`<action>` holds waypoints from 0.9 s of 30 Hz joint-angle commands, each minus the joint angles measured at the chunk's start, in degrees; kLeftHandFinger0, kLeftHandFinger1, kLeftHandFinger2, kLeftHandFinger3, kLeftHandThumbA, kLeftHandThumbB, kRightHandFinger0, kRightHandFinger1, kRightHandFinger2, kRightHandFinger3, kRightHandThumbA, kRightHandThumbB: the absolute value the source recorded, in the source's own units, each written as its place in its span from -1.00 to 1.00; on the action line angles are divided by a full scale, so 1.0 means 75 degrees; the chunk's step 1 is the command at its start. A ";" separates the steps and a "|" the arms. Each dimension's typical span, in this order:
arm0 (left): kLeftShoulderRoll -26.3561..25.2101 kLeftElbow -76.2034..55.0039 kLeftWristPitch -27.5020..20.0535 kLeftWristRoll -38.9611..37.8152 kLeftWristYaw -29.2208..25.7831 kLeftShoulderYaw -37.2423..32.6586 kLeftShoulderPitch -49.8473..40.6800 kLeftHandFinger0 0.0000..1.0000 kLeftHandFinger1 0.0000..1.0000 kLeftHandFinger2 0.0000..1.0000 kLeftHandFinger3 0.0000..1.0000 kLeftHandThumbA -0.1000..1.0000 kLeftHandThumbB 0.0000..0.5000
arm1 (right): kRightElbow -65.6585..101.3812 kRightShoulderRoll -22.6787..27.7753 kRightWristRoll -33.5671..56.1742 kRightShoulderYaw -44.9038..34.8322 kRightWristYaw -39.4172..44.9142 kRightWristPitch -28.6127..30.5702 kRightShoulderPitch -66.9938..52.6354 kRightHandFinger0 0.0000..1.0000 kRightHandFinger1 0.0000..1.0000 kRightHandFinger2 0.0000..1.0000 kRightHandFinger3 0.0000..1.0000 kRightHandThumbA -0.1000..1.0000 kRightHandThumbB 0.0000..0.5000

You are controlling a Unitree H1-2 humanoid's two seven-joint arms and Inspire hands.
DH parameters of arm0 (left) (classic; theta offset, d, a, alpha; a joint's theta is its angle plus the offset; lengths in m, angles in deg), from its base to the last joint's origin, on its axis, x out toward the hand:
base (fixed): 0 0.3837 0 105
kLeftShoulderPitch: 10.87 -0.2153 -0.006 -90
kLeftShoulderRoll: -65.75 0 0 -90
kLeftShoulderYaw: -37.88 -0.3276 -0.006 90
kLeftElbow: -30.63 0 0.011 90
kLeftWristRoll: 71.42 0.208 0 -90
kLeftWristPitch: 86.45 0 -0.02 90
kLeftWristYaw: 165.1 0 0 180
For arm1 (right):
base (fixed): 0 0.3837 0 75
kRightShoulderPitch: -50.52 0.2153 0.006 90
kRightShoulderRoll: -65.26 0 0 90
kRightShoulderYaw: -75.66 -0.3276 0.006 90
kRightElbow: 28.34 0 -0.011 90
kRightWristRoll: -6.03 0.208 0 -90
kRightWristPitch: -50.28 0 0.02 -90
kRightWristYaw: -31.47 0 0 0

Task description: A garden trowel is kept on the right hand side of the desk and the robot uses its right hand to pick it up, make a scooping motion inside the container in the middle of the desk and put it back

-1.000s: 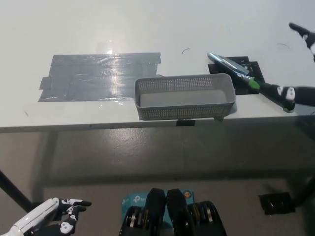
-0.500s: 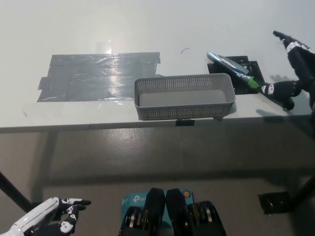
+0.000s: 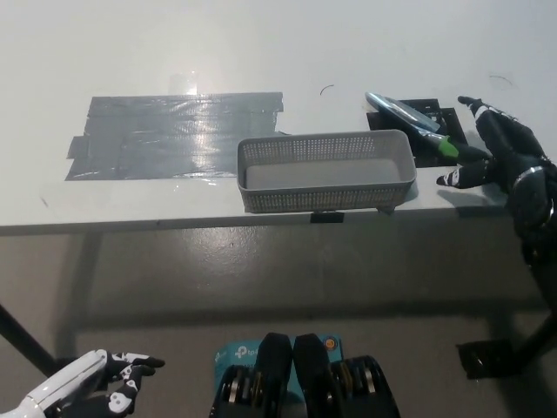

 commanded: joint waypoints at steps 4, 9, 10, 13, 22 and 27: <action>-0.0166 -0.0274 0.0048 -0.0047 0.0133 0.0087 0.0062 1.00 0.76 0.73 1.00 1.00 1.00 | -0.0935 0.0156 -0.0046 0.0146 -0.0316 0.0723 0.0754 1.00 1.00 1.00 1.00 1.00 0.97; -0.0154 -0.0301 0.0090 -0.0038 0.0155 0.0097 0.0103 1.00 0.76 0.72 1.00 1.00 0.98 | -0.1428 0.0154 0.0014 0.0182 -0.0300 0.0966 0.0885 1.00 1.00 1.00 1.00 0.96 0.86; -0.0146 -0.0314 0.0093 -0.0036 0.0151 0.0097 0.0102 1.00 0.76 0.72 1.00 1.00 0.98 | -0.1418 0.0164 0.0012 0.0178 -0.0295 0.0972 0.0889 1.00 1.00 1.00 1.00 0.96 0.86; -0.0157 -0.0297 0.0132 -0.0100 0.0198 0.0098 0.0181 1.00 0.76 0.70 1.00 1.00 1.00 | -0.1655 0.0129 0.0081 0.0179 -0.0254 0.1130 0.0982 1.00 1.00 1.00 1.00 0.89 0.86; -0.0147 -0.0392 0.0169 -0.0087 0.0196 0.0084 0.0325 0.94 0.73 0.67 1.00 1.00 1.00 | -0.2028 -0.0255 0.0516 0.0075 0.0069 0.1340 0.0904 1.00 1.00 1.00 1.00 0.38 0.36; -0.0163 -0.0364 0.0168 -0.0133 0.0243 0.0084 0.0408 0.95 0.73 0.67 1.00 1.00 0.90 | -0.2453 -0.0113 0.0351 0.0445 0.0526 0.1490 0.1013 1.00 1.00 1.00 1.00 0.61 -0.18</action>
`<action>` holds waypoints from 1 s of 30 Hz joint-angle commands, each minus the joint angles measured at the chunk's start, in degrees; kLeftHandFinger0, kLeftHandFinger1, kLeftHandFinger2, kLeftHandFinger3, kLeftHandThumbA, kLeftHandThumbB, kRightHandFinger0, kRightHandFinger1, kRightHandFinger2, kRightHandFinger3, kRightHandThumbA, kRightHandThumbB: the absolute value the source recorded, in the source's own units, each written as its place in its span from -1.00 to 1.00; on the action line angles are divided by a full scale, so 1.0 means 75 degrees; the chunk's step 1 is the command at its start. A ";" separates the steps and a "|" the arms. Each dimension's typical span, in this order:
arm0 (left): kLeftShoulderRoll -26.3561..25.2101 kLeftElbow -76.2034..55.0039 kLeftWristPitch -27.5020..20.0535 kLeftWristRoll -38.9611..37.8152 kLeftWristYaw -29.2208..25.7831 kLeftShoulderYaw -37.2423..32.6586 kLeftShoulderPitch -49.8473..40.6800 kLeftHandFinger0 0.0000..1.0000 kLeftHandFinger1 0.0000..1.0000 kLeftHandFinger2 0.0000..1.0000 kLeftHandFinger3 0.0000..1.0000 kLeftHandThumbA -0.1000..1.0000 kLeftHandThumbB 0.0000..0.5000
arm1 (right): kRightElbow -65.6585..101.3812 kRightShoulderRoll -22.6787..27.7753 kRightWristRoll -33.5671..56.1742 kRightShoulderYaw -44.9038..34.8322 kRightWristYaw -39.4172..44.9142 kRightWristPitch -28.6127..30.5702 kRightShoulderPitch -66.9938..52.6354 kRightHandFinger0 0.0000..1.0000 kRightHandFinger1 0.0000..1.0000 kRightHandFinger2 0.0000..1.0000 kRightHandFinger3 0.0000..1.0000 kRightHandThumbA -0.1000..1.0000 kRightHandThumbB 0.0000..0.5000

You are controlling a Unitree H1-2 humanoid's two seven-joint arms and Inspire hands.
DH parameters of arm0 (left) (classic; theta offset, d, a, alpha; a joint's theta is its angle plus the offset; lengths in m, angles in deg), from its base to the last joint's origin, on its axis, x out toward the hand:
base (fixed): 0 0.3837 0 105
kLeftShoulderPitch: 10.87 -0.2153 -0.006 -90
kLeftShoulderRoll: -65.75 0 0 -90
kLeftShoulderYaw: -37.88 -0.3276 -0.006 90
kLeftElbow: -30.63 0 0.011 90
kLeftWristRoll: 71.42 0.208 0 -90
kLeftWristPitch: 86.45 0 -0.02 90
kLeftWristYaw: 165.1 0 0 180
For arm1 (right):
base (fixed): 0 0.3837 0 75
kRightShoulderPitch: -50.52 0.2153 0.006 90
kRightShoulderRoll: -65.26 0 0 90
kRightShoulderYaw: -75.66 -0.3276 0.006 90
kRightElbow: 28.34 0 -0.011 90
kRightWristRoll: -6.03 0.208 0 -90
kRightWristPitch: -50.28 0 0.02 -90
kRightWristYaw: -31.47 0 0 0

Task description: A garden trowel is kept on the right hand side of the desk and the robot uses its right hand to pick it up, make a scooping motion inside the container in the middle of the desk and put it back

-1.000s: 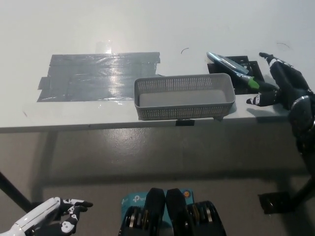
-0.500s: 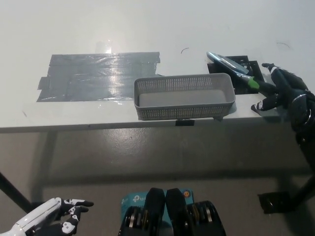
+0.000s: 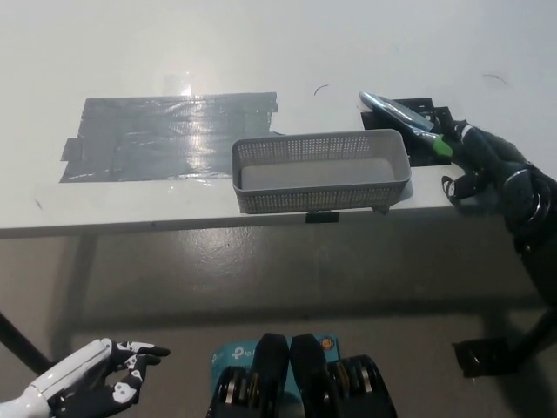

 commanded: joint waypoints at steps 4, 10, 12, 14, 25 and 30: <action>-0.0170 -0.0211 0.0078 -0.0110 0.0172 0.0066 0.0186 0.96 0.76 0.72 1.00 1.00 0.92 | -0.1100 0.0098 0.0254 0.0424 0.1497 0.0091 0.0859 1.00 1.00 1.00 1.00 0.65 -0.73; -0.0186 -0.0170 0.0007 -0.0126 0.0192 0.0084 0.0259 0.97 0.75 0.70 1.00 1.00 0.89 | -0.2325 0.0134 -0.0035 0.1143 0.2269 0.0254 0.1406 1.00 1.00 1.00 1.00 0.81 -0.98; -0.0199 -0.0171 -0.0011 -0.0150 0.0203 0.0104 0.0255 0.99 0.75 0.70 1.00 1.00 0.95 | -0.2555 0.0131 0.0082 0.1172 0.2164 0.0349 0.1483 1.00 1.00 1.00 1.00 0.73 -1.00; -0.0220 -0.0180 -0.0007 -0.0127 0.0191 0.0120 0.0267 1.00 0.75 0.68 1.00 1.00 0.92 | -0.2709 0.0138 0.0158 0.1122 0.1949 0.0443 0.1540 1.00 1.00 1.00 1.00 0.65 -0.99; -0.0211 -0.0238 -0.0003 -0.0185 0.0215 0.0136 0.0362 1.00 0.74 0.66 1.00 1.00 0.86 | -0.3362 -0.0131 -0.0218 0.1818 0.2846 0.0251 0.2053 1.00 1.00 1.00 1.00 0.89 -0.71; -0.0207 -0.0258 0.0005 -0.0177 0.0240 0.0135 0.0393 1.00 0.74 0.67 1.00 1.00 0.87 | -0.3701 -0.0290 -0.0388 0.2382 0.3181 0.0320 0.2234 1.00 1.00 1.00 1.00 0.82 -0.70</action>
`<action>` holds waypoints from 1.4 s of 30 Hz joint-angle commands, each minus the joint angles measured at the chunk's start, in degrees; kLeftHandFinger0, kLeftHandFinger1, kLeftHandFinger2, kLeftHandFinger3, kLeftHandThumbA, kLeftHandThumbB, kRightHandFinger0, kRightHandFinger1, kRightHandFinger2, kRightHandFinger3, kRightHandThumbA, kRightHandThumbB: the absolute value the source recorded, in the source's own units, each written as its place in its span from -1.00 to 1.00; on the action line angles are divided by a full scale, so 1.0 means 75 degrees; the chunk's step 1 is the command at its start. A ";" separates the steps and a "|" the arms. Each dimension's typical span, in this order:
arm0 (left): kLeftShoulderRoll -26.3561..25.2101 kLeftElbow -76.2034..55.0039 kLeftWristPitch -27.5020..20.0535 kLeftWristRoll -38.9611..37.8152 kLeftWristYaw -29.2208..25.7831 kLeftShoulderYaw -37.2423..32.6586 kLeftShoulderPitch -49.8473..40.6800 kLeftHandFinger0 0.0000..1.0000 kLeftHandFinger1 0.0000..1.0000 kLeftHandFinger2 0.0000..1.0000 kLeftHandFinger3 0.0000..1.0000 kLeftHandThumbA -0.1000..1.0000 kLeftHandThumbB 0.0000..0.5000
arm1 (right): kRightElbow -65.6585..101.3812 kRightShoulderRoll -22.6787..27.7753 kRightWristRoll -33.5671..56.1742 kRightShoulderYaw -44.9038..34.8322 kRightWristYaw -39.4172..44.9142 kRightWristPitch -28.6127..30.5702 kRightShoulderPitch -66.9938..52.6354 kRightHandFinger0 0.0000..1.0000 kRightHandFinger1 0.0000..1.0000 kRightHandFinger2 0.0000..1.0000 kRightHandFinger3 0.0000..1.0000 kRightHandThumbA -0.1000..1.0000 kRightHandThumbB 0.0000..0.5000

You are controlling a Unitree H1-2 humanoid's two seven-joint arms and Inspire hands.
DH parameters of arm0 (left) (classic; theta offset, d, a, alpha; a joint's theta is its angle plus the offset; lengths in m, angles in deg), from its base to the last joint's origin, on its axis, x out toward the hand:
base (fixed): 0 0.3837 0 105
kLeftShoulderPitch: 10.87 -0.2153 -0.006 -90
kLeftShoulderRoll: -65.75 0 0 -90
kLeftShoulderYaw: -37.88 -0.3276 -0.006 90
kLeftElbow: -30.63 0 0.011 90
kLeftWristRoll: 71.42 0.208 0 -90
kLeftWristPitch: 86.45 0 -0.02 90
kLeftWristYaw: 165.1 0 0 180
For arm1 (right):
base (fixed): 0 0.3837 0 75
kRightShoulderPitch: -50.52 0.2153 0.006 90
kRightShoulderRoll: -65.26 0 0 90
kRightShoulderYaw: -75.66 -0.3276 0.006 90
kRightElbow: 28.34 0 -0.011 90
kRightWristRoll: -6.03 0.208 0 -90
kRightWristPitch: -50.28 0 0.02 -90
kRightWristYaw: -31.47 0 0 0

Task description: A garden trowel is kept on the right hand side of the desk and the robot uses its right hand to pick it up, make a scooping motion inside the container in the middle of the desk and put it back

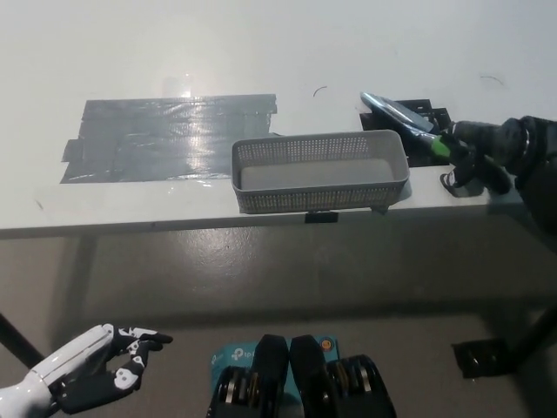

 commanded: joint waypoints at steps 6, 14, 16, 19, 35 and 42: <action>-0.0190 -0.0226 -0.0006 -0.0189 0.0193 0.0198 0.0213 1.00 0.76 0.66 1.00 1.00 0.90 | -0.0753 -0.0447 -0.0462 0.0618 0.0096 -0.0638 0.0017 0.72 0.97 1.00 1.00 0.47 -0.95; -0.0239 -0.0259 0.0035 -0.0188 0.0229 0.0195 0.0293 1.00 0.75 0.64 1.00 1.00 0.95 | -0.0153 -0.0405 -0.0995 0.0912 -0.0962 -0.1155 -0.0272 -1.00 -1.00 -0.39 1.00 -0.97 -0.94; -0.0243 -0.0273 0.0046 -0.0206 0.0233 0.0203 0.0311 1.00 0.74 0.64 1.00 1.00 0.97 | -0.0019 -0.0383 -0.1150 0.1014 -0.1248 -0.1085 -0.0381 -1.00 -1.00 -0.54 1.00 -0.92 -0.33; -0.0243 -0.0306 0.0122 -0.0286 0.0247 0.0235 0.0348 1.00 0.74 0.65 1.00 1.00 0.92 | 0.0267 -0.0305 -0.1315 0.1123 -0.1531 -0.0993 -0.0616 -0.93 -0.77 -0.42 0.74 -0.93 -0.03; -0.0296 -0.0333 0.0137 -0.0216 0.0216 0.0181 0.0489 1.00 0.78 0.62 1.00 1.00 0.75 | 0.0699 -0.0218 -0.1066 -0.0076 -0.3296 -0.1505 -0.1728 -0.98 -0.85 -0.41 0.68 -0.10 -1.00; -0.0332 -0.0346 0.0116 -0.0122 0.0217 0.0126 0.0437 1.00 0.80 0.62 1.00 1.00 0.59 | 0.0782 -0.0341 -0.0564 -0.1348 -0.5368 -0.0951 -0.2245 -1.00 -0.89 -0.58 -0.51 -0.79 -1.00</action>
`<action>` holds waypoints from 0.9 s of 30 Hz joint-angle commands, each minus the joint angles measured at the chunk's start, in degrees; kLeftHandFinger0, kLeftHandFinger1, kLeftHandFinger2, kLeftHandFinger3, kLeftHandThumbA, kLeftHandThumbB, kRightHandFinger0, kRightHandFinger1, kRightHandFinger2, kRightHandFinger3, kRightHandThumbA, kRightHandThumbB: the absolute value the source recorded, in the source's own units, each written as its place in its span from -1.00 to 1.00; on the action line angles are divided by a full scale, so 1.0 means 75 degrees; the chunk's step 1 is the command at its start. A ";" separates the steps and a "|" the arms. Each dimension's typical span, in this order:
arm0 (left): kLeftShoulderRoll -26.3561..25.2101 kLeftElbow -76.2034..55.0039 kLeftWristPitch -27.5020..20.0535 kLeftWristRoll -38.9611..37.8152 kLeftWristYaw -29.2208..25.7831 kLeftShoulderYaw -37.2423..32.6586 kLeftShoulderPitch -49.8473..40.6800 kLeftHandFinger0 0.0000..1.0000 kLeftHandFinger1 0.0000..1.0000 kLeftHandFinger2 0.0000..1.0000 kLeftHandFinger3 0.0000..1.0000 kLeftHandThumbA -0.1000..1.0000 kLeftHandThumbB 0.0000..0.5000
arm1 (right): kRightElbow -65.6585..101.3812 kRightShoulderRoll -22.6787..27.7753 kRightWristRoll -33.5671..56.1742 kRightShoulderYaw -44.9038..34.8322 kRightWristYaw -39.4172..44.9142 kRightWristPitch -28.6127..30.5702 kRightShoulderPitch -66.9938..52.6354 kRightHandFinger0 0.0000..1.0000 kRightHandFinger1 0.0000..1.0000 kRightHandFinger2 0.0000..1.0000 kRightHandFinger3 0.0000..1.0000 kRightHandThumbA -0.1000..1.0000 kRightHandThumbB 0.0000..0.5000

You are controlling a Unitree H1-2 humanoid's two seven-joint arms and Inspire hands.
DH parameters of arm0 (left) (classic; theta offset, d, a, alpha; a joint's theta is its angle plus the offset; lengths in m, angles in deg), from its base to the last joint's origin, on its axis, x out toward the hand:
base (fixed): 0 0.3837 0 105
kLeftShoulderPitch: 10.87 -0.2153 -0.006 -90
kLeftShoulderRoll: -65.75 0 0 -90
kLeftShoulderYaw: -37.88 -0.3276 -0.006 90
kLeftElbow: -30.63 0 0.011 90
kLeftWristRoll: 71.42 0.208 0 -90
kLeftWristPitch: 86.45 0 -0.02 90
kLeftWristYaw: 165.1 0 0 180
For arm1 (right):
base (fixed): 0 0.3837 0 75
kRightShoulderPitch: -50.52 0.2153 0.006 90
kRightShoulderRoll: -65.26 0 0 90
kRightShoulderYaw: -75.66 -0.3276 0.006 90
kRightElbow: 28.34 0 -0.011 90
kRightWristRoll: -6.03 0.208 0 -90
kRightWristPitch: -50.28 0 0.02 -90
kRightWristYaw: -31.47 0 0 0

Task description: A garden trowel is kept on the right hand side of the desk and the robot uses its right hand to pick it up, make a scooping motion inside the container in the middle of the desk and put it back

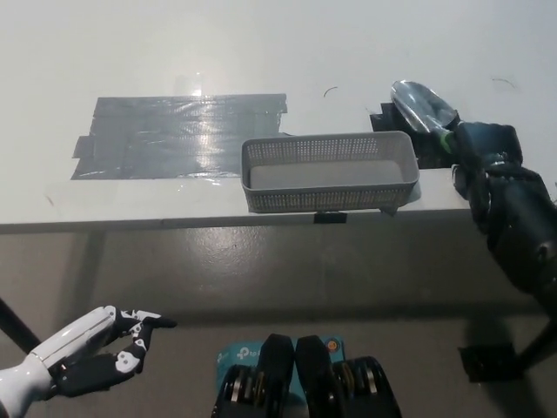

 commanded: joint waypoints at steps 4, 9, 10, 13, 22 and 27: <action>-0.0277 -0.0195 0.0038 0.0013 0.0142 0.0055 0.0081 0.99 0.80 0.64 1.00 1.00 0.57 | -0.0143 0.0033 0.1016 -0.1400 -0.1778 0.1086 -0.0965 -1.00 -0.82 -0.45 -0.30 -1.00 -1.00; -0.0286 -0.0153 0.0047 -0.0071 0.0187 0.0084 -0.0001 1.00 0.80 0.64 1.00 1.00 0.56 | 0.0475 0.0174 0.1089 -0.1791 -0.1906 0.1747 -0.1159 -1.00 -0.94 -0.29 -0.83 -1.00 -1.00; -0.0296 -0.0184 0.0101 -0.0059 0.0187 0.0081 -0.0024 1.00 0.80 0.64 1.00 1.00 0.54 | 0.0538 0.0224 0.1081 -0.1807 -0.1932 0.1844 -0.1156 -1.00 -0.93 -0.27 -0.87 -1.00 -1.00; -0.0302 -0.0224 0.0104 -0.0021 0.0172 0.0076 -0.0059 1.00 0.81 0.69 1.00 1.00 0.42 | 0.0653 0.0392 0.1086 -0.1836 -0.1951 0.2000 -0.1075 -1.00 -0.85 -0.21 -0.87 -1.00 -1.00; -0.0354 -0.0203 0.0137 0.0038 0.0207 0.0021 -0.0054 1.00 0.83 0.68 1.00 1.00 0.47 | 0.1131 0.0728 0.0808 -0.1650 -0.1884 0.1970 -0.0929 -1.00 -0.79 -0.14 -0.82 -1.00 -1.00; -0.0400 -0.0192 0.0099 0.0042 0.0229 0.0052 -0.0065 1.00 0.84 0.69 1.00 1.00 0.45 | 0.1338 0.1104 0.0613 -0.1381 -0.1794 0.2220 -0.0768 -1.00 -0.84 -0.21 -0.76 -1.00 -1.00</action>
